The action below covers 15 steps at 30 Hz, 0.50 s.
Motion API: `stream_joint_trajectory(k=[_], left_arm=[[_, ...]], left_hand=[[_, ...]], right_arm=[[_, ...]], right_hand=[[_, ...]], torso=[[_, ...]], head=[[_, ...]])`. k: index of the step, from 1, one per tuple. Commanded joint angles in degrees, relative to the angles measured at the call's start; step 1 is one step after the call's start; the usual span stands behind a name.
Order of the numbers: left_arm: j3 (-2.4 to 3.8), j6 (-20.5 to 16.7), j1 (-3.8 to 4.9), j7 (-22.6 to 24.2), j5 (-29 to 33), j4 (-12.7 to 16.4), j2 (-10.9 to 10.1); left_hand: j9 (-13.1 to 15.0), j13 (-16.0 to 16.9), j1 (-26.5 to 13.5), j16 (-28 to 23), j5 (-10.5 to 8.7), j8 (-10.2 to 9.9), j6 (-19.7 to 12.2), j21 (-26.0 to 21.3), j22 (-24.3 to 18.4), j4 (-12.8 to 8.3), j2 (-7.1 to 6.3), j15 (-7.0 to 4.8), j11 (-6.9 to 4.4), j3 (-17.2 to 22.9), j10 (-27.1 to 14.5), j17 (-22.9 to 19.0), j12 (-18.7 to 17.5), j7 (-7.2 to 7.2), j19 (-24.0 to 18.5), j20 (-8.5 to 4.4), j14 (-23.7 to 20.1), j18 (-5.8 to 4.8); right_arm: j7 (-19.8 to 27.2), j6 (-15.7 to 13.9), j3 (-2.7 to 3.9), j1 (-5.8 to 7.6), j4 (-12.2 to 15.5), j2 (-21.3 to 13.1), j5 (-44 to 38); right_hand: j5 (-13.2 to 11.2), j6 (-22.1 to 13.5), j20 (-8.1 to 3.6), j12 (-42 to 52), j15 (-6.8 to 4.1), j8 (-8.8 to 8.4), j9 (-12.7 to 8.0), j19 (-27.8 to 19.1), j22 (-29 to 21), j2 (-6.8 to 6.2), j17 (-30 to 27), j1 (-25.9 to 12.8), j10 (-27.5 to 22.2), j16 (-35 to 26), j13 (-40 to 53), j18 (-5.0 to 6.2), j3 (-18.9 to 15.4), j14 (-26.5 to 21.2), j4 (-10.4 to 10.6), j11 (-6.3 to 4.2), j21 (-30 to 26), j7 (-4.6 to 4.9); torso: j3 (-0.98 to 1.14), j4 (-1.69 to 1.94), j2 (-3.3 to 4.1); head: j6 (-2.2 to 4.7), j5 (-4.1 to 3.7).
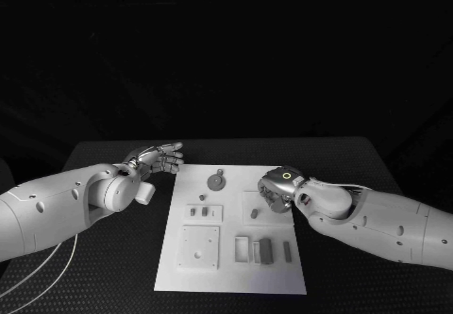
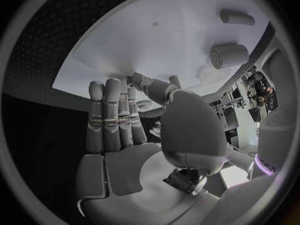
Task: Assemble the parts on the task board
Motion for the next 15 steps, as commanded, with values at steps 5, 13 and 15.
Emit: stream_joint_trajectory(k=[5,13,15], left_arm=[[0.05,0.0,0.07,0.3,0.1,-0.3,0.2],[0.05,-1.2,0.07,0.4,0.2,-0.7,0.3],[0.05,-1.3,0.07,0.3,0.2,-0.7,0.3]], left_hand=[[-0.1,-0.1,0.5,-0.4,0.26,0.0,-0.1,-0.3,0.1,-0.4,-0.07,-0.04,0.51,-0.1,-0.1,0.1,-0.1,0.26,0.5,0.02,0.5,0.34],[-0.4,-0.5,0.4,-0.9,0.29,-0.1,-0.5,-0.5,0.1,-0.6,-0.22,0.02,0.87,0.0,-1.1,0.4,-0.4,0.23,0.6,0.05,0.5,0.30],[-0.5,-0.6,0.4,-1.0,0.29,-0.1,-0.6,-0.6,0.1,-0.7,-0.25,0.03,1.02,0.0,-1.5,0.5,-0.5,0.21,0.6,0.05,0.5,0.30]], right_arm=[[1.9,2.3,1.33,-0.35,1.0,-0.6,2.0],[2.8,2.7,1.89,1.03,1.6,-1.3,3.5],[2.9,2.7,1.98,1.30,2.0,-1.6,3.7]], right_hand=[[0.1,0.4,-0.20,0.2,-0.32,0.24,0.1,0.4,0.1,0.28,0.1,0.0,0.5,0.3,0.4,2.76,0.4,-0.2,0.1,0.03,0.1,0.02],[0.1,0.4,-0.21,0.2,-0.33,0.24,0.3,0.4,0.1,0.26,0.2,0.0,0.5,0.3,0.5,2.76,0.5,-0.2,0.2,0.02,0.1,0.02],[0.1,0.4,-0.21,0.2,-0.33,0.23,0.3,0.4,0.1,0.24,0.2,-0.1,0.5,0.4,0.6,2.76,0.5,-0.2,0.3,0.01,0.1,0.03]], torso=[[0.00,0.02,0.01],[-0.02,0.03,0.01],[0.00,-0.01,0.01]], head=[[0.11,-0.06],[0.13,-0.03],[0.14,-0.05]])
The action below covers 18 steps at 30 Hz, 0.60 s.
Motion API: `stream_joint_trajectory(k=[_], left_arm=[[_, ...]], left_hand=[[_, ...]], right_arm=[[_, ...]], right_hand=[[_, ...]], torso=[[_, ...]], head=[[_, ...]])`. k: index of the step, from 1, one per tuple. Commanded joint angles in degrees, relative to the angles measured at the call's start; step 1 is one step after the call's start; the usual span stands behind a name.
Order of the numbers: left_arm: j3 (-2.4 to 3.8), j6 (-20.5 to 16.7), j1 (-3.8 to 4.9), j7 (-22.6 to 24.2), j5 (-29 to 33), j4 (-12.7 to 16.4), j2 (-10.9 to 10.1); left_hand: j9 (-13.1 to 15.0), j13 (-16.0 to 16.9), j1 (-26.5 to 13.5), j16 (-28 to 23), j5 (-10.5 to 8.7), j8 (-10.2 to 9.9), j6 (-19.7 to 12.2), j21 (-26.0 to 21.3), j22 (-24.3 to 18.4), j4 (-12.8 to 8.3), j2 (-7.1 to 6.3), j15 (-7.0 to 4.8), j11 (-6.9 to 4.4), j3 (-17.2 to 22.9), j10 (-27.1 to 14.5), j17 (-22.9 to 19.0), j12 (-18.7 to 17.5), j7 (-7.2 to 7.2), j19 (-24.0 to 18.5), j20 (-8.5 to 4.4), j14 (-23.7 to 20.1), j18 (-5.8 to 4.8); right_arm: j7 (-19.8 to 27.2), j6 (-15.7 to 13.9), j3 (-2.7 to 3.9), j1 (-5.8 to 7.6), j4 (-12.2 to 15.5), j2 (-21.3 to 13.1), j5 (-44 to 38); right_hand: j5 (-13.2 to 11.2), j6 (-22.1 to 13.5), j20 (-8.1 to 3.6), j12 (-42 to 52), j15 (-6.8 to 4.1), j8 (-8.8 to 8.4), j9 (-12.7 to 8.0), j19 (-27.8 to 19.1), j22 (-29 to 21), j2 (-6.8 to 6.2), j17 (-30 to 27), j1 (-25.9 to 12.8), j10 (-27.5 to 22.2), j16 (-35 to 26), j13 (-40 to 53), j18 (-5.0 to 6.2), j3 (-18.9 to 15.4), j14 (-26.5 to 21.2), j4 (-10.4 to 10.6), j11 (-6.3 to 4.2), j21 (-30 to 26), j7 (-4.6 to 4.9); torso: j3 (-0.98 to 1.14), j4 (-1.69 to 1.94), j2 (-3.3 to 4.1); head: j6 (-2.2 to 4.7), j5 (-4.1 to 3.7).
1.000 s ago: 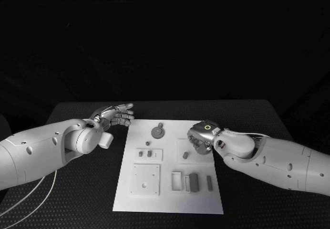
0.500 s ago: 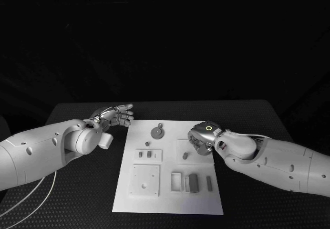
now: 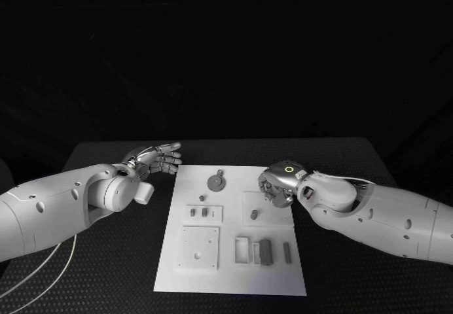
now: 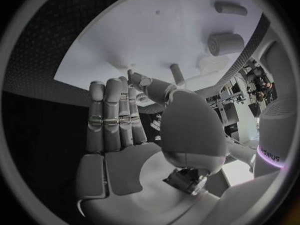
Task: Assemble the parts on the task board
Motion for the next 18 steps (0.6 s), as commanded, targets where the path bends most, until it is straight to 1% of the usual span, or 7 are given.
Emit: stream_joint_trajectory(k=[1,7,9,10,12,15,18], left_arm=[[0.05,-0.6,0.07,0.4,0.2,0.0,0.2],[0.05,-0.7,0.07,0.4,0.2,-0.1,0.1],[0.05,-0.7,0.07,0.4,0.2,-0.1,0.1],[0.05,-0.7,0.08,0.4,0.2,-0.1,0.1],[0.05,-0.8,0.08,0.4,0.2,-0.2,0.1],[0.06,-1.0,0.09,0.6,0.3,-0.4,0.2],[0.06,-1.2,0.10,0.7,0.4,-0.6,0.3]], left_hand=[[-0.1,-0.2,0.3,-0.4,0.28,-0.1,-0.4,-0.4,0.1,-0.4,-0.25,0.03,0.18,0.1,-0.7,0.2,-0.2,0.03,0.4,-0.15,0.5,0.76],[-0.2,-0.3,0.3,-0.5,0.29,0.0,-0.4,-0.5,0.1,-0.4,-0.27,0.05,0.30,0.1,-1.1,0.3,-0.2,-0.01,0.5,-0.14,0.5,0.76],[-0.2,-0.4,0.3,-0.6,0.28,0.0,-0.4,-0.5,0.1,-0.4,-0.28,0.05,0.33,0.1,-1.2,0.3,-0.2,-0.01,0.5,-0.14,0.6,0.76],[-0.2,-0.4,0.3,-0.6,0.28,0.0,-0.4,-0.5,0.1,-0.4,-0.28,0.05,0.34,0.1,-1.2,0.3,-0.2,0.00,0.5,-0.14,0.6,0.76],[-0.2,-0.4,0.2,-0.6,0.28,0.0,-0.4,-0.5,0.1,-0.4,-0.30,0.05,0.38,0.2,-1.3,0.4,-0.2,0.02,0.5,-0.14,0.6,0.76],[-0.2,-0.4,0.2,-0.6,0.28,0.0,-0.4,-0.5,0.1,-0.4,-0.30,0.05,0.39,0.2,-1.3,0.4,-0.2,0.03,0.5,-0.14,0.6,0.76],[-0.2,-0.4,0.2,-0.6,0.28,0.0,-0.4,-0.5,0.1,-0.4,-0.30,0.05,0.39,0.2,-1.3,0.4,-0.2,0.04,0.5,-0.14,0.6,0.76]], right_arm=[[1.4,1.2,0.13,0.34,0.6,-0.4,1.4],[2.4,3.1,0.38,1.66,2.2,-1.8,4.9],[2.6,3.1,0.91,1.88,3.1,-2.2,6.2],[2.7,3.0,1.28,1.93,3.5,-2.3,6.8],[3.2,1.9,1.62,2.03,4.3,-2.4,8.5],[4.1,-0.2,1.71,2.04,5.6,-2.0,9.9],[4.7,-1.0,1.71,2.04,6.3,-0.8,10.7]], right_hand=[[0.1,0.4,-0.02,-0.1,-0.23,0.24,0.0,0.2,0.1,0.21,0.1,-0.2,0.6,0.4,0.1,2.73,0.3,-0.1,0.1,0.02,0.1,0.02],[0.1,0.4,-0.03,-0.1,-0.24,0.24,0.0,0.2,0.2,0.16,0.1,-0.2,0.6,0.4,0.1,2.73,0.4,-0.1,0.2,0.01,0.2,0.02],[0.1,0.4,-0.03,-0.2,-0.23,0.24,0.1,0.2,0.2,0.16,0.1,-0.2,0.6,0.4,0.2,2.73,0.4,-0.2,0.2,0.01,0.2,0.03],[0.1,0.3,-0.04,-0.2,-0.23,0.23,0.1,0.2,0.2,0.17,0.1,-0.2,0.6,0.4,0.2,2.73,0.4,-0.2,0.3,0.01,0.2,0.04],[0.1,0.3,-0.04,-0.2,-0.23,0.22,0.1,0.2,0.2,0.19,0.1,-0.3,0.6,0.4,0.2,2.73,0.4,-0.2,0.3,0.02,0.2,0.04],[0.1,0.3,-0.04,-0.2,-0.22,0.19,0.2,0.2,0.2,0.24,0.1,-0.3,0.5,0.4,0.2,2.73,0.5,-0.2,0.3,0.03,0.1,0.06],[0.2,0.2,-0.06,-0.3,-0.22,0.18,0.2,0.2,0.2,0.26,0.1,-0.3,0.5,0.4,0.3,2.73,0.5,-0.2,0.3,0.03,0.2,0.07]], torso=[[0.01,-0.04,0.01],[0.00,-0.05,0.00],[-0.02,-0.06,0.00],[-0.03,-0.09,0.00],[-0.05,-0.15,-0.03],[-0.06,-0.14,-0.07],[-0.03,-0.02,-0.06]], head=[[0.03,0.00],[0.00,0.08],[-0.02,0.23],[0.02,0.35],[0.07,0.61],[0.26,1.21],[0.46,1.91]])
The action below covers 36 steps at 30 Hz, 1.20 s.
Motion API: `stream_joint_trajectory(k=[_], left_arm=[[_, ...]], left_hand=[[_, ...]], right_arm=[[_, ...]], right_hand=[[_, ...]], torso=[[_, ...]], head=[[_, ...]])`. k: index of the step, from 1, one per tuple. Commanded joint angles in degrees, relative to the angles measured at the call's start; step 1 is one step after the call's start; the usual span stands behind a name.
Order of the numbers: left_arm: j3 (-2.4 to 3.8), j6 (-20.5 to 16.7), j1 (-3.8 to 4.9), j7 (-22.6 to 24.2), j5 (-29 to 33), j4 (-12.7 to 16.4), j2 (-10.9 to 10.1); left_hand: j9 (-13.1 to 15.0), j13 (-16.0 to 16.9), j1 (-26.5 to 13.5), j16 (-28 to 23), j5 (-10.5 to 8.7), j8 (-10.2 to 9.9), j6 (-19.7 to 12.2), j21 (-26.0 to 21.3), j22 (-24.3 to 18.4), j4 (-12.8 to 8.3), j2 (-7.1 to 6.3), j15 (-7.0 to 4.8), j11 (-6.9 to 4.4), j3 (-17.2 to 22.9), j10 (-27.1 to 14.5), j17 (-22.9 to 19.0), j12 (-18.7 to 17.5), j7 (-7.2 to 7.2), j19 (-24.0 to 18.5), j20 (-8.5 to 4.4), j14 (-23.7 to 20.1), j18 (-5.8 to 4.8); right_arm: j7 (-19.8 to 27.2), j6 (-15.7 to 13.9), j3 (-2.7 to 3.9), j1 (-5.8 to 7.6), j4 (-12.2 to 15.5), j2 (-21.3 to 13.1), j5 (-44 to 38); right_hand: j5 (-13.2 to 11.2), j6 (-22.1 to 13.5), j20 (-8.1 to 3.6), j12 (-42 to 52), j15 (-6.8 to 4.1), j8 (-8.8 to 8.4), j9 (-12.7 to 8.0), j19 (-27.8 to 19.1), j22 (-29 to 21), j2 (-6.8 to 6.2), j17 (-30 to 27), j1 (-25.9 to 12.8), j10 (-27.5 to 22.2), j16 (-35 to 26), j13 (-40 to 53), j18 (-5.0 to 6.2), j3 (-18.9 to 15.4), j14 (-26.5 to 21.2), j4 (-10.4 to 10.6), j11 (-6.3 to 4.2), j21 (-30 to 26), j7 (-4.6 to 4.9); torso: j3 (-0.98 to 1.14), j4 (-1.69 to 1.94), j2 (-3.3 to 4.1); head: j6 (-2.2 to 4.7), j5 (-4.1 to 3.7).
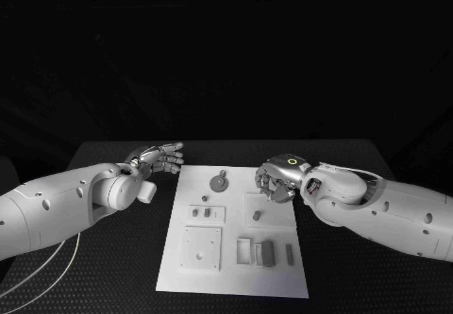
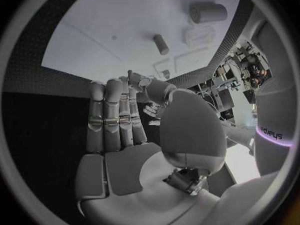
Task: Assemble the parts on the task board
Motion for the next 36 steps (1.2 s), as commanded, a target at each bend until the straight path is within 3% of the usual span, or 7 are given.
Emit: stream_joint_trajectory(k=[1,9,14,21,27,32,36], left_arm=[[0.05,-0.7,0.09,0.8,0.5,-0.2,0.2],[0.07,-3.5,0.16,1.7,1.5,-0.4,0.7],[0.08,-3.7,0.36,1.9,2.0,-1.5,1.7],[0.08,-4.1,0.55,2.1,3.0,-2.9,2.7],[0.08,-3.9,0.71,2.1,3.1,-3.5,3.4],[0.07,-3.9,0.78,2.0,3.1,-3.3,3.4],[0.07,-3.8,0.79,2.1,3.1,-3.1,3.4]], left_hand=[[-0.1,-0.1,0.2,-0.4,0.28,0.0,-0.4,-0.3,0.1,-0.3,-0.30,-0.16,-0.12,0.0,-0.4,0.1,-0.1,0.04,0.3,0.07,0.4,0.58],[-0.3,-0.1,0.3,-1.6,0.35,0.2,-0.5,-0.9,0.2,-0.5,-0.39,0.42,-0.22,0.3,-0.1,0.3,0.4,0.07,-0.6,0.53,-0.9,0.37],[-0.3,-0.1,0.2,-1.7,0.41,0.2,-0.4,-1.0,0.2,-0.5,-0.33,0.51,-0.27,0.3,0.1,0.3,0.5,0.09,-0.7,0.62,-1.0,0.36],[-0.4,-0.2,0.1,-2.3,0.44,0.4,-0.4,-1.2,0.3,-0.6,-0.32,0.80,-0.31,0.5,0.1,0.5,0.6,0.07,-1.1,0.89,-1.5,0.39],[-0.4,-0.2,0.1,-2.4,0.44,0.4,-0.3,-1.3,0.3,-0.5,-0.30,0.88,-0.35,0.5,0.1,0.5,0.6,0.08,-1.2,0.96,-1.6,0.41],[-0.4,-0.3,0.1,-2.5,0.43,0.5,-0.3,-1.4,0.3,-0.5,-0.33,0.91,-0.36,0.5,0.1,0.6,0.6,0.09,-1.2,1.00,-1.7,0.42],[-0.4,-0.3,0.0,-2.5,0.43,0.5,-0.3,-1.4,0.3,-0.5,-0.33,0.92,-0.36,0.5,0.1,0.6,0.6,0.09,-1.2,1.02,-1.7,0.42]], right_arm=[[2.3,-2.1,0.00,-0.06,0.8,1.5,3.4],[2.5,-2.3,-0.10,-0.77,1.6,5.7,-0.6],[2.7,-2.6,-0.68,-2.46,1.0,9.1,-2.4],[2.7,-2.4,-1.54,-4.58,-0.2,12.8,-4.0],[2.7,-2.6,-2.30,-5.46,-0.8,14.0,-4.8],[2.7,-2.5,-3.23,-6.48,-1.5,14.9,-5.7],[2.8,-2.5,-3.96,-7.08,-2.1,15.6,-6.3]], right_hand=[[0.2,0.3,-0.08,-0.3,-0.27,0.24,0.1,0.3,0.1,0.29,0.1,-0.3,0.4,0.2,0.1,2.60,0.2,-0.2,0.1,-0.13,0.2,0.02],[0.2,0.2,-0.12,-0.4,-0.25,0.19,0.2,0.3,0.2,0.43,0.1,-0.3,0.4,0.2,0.2,2.60,0.1,-0.3,0.0,-0.11,0.2,0.05],[0.2,0.2,-0.12,-0.4,-0.24,0.17,0.3,0.3,0.2,0.47,0.1,-0.3,0.3,0.2,0.2,2.60,0.1,-0.3,0.0,-0.10,0.2,0.06],[0.2,0.1,-0.15,-0.5,-0.23,0.14,0.3,0.3,0.2,0.57,0.1,-0.2,0.3,0.2,0.3,2.60,0.1,-0.3,-0.1,-0.09,0.2,0.07],[0.3,0.1,-0.16,-0.5,-0.22,0.11,0.4,0.3,0.2,0.66,0.0,-0.2,0.3,0.2,0.3,2.60,0.0,-0.3,-0.2,-0.08,0.2,0.08],[0.3,0.1,-0.17,-0.6,-0.22,0.09,0.5,0.3,0.3,0.72,0.0,-0.2,0.3,0.2,0.4,2.60,0.0,-0.3,-0.3,-0.08,0.2,0.09],[0.3,0.1,-0.17,-0.6,-0.22,0.08,0.5,0.3,0.3,0.74,0.0,-0.2,0.3,0.2,0.4,2.60,0.0,-0.3,-0.3,-0.07,0.2,0.09]], torso=[[0.02,0.13,-0.02],[-0.24,0.27,-0.11],[-0.07,0.17,-0.10],[-0.11,0.12,-0.07],[-0.22,0.35,-0.08],[-0.04,0.05,0.07],[-0.02,0.09,0.08]], head=[[0.24,1.21],[-0.08,3.55],[-0.54,5.71],[-1.48,8.26],[-2.18,9.46],[-2.45,10.32],[-2.55,10.21]])
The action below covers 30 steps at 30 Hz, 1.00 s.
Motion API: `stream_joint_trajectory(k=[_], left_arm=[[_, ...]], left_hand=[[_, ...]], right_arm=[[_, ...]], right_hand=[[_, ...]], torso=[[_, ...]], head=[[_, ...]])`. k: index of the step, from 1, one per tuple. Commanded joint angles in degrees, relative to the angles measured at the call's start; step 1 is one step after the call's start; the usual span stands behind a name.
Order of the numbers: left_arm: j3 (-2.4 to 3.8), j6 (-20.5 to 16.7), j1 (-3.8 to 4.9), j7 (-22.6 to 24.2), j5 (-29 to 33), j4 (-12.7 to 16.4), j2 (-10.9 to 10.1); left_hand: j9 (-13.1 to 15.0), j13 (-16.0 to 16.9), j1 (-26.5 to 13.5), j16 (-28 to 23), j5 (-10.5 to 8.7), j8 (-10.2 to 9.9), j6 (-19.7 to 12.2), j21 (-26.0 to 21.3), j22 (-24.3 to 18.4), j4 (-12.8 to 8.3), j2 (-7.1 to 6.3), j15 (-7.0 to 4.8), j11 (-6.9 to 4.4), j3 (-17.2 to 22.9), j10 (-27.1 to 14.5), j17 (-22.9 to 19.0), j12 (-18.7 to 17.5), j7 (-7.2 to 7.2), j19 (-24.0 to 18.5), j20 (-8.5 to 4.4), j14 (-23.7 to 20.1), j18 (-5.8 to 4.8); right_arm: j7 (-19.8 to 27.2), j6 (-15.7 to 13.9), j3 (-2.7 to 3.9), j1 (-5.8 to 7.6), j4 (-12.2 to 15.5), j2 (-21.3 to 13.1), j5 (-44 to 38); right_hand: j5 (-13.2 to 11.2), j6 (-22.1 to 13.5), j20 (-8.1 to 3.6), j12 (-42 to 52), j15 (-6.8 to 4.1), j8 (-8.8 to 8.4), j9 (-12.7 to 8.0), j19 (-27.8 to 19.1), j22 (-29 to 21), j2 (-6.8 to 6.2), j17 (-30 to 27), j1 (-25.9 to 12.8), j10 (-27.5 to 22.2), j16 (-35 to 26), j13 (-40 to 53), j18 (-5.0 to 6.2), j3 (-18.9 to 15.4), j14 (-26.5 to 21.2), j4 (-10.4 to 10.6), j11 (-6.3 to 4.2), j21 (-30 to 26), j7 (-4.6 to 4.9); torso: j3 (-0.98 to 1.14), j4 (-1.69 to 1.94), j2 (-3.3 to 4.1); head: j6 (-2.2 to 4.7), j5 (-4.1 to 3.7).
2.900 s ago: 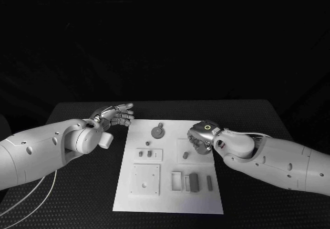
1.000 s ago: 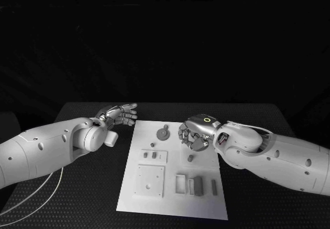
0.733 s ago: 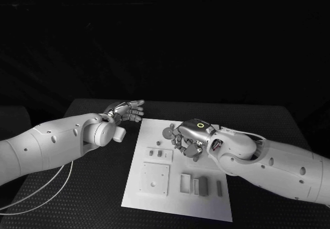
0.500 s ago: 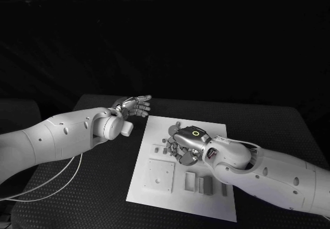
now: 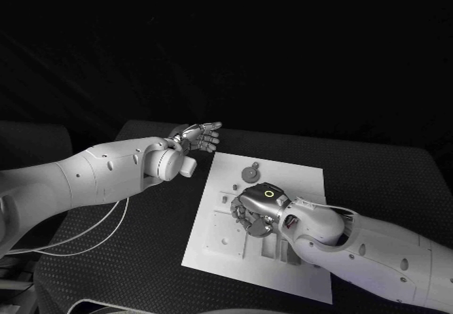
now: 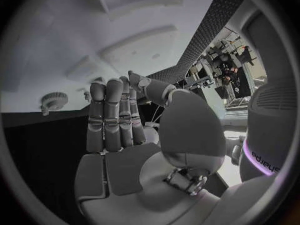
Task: Assemble the parts on the task board
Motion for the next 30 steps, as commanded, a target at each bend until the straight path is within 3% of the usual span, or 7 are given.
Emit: stream_joint_trajectory(k=[1,12,13,15,30], left_arm=[[0.05,-0.1,0.12,0.9,0.5,0.3,0.2],[0.05,0.2,0.13,0.8,0.5,0.4,0.1],[0.05,0.3,0.13,0.8,0.5,0.4,0.2],[0.05,0.3,0.13,0.7,0.5,0.3,0.2],[0.05,0.6,0.13,0.6,0.5,0.0,0.1]], left_hand=[[-0.1,-0.1,0.0,-0.3,0.21,0.3,-0.1,-0.2,0.1,-0.2,-0.33,-0.01,-0.35,0.2,0.1,0.1,0.4,-0.11,-0.4,0.20,-0.3,0.50],[-0.1,-0.1,0.1,-0.4,0.27,0.3,-0.1,-0.3,0.1,-0.2,-0.21,0.02,-0.34,0.3,0.1,0.2,0.4,-0.10,-0.4,0.24,-0.3,0.54],[-0.2,-0.2,0.1,-0.5,2.46,0.3,-0.2,-0.3,0.2,-0.2,0.00,0.10,-0.31,0.6,0.1,0.4,0.4,-0.02,-0.4,0.36,-0.3,0.57],[-0.3,-0.3,0.1,-0.7,4.27,0.4,-0.2,-0.4,0.4,-0.3,0.09,0.14,-0.29,0.8,0.0,0.7,0.4,0.05,-0.4,0.42,-0.3,0.59],[-0.3,-0.3,-0.1,-0.8,4.42,0.5,-0.2,-0.4,0.5,-0.3,-0.05,0.17,-0.26,0.8,0.0,0.8,0.4,0.06,-0.4,0.46,-0.3,0.58]], right_arm=[[0.5,-0.2,-0.17,-0.77,-0.4,0.5,-2.4],[0.6,0.0,-0.18,-2.11,-1.6,1.4,-2.6],[0.6,0.1,-0.19,-2.15,-1.6,1.4,-2.6],[0.6,0.3,-0.20,-2.15,-1.6,1.3,-2.6],[0.3,0.2,-0.21,-2.16,-1.2,0.7,-2.6]], right_hand=[[0.3,0.4,-0.20,-0.4,-0.13,0.07,0.1,0.3,0.0,0.51,0.0,0.1,0.4,0.2,0.1,2.47,0.0,-0.2,-0.3,-0.05,0.2,0.18],[0.3,0.4,-0.21,-0.4,-0.13,0.05,0.2,0.4,0.0,0.57,0.0,0.0,0.4,0.2,0.2,2.47,-0.1,-0.2,-0.4,-0.05,0.3,0.18],[0.3,0.4,-0.21,-0.4,-0.13,0.05,0.2,0.4,0.0,0.58,0.0,0.0,0.4,0.2,0.2,2.47,-0.1,-0.2,-0.4,-0.05,0.3,0.18],[0.3,0.4,-0.21,-0.4,-0.13,0.05,0.2,0.4,0.0,0.59,0.0,0.0,0.4,0.2,0.2,2.47,-0.1,-0.2,-0.5,-0.05,0.3,0.18],[0.3,0.4,-0.21,-0.5,-0.13,0.02,0.3,0.4,0.1,0.65,0.0,0.0,0.5,0.3,0.3,2.47,-0.1,-0.1,-0.6,-0.06,0.3,0.18]], torso=[[0.06,-0.04,0.05],[0.15,-0.01,0.04],[0.17,-0.02,0.04],[0.15,-0.05,0.01],[0.07,-0.02,0.01]], head=[[-0.04,-0.14],[-0.55,-0.04],[-0.61,-0.01],[-0.73,0.03],[-0.99,0.03]])
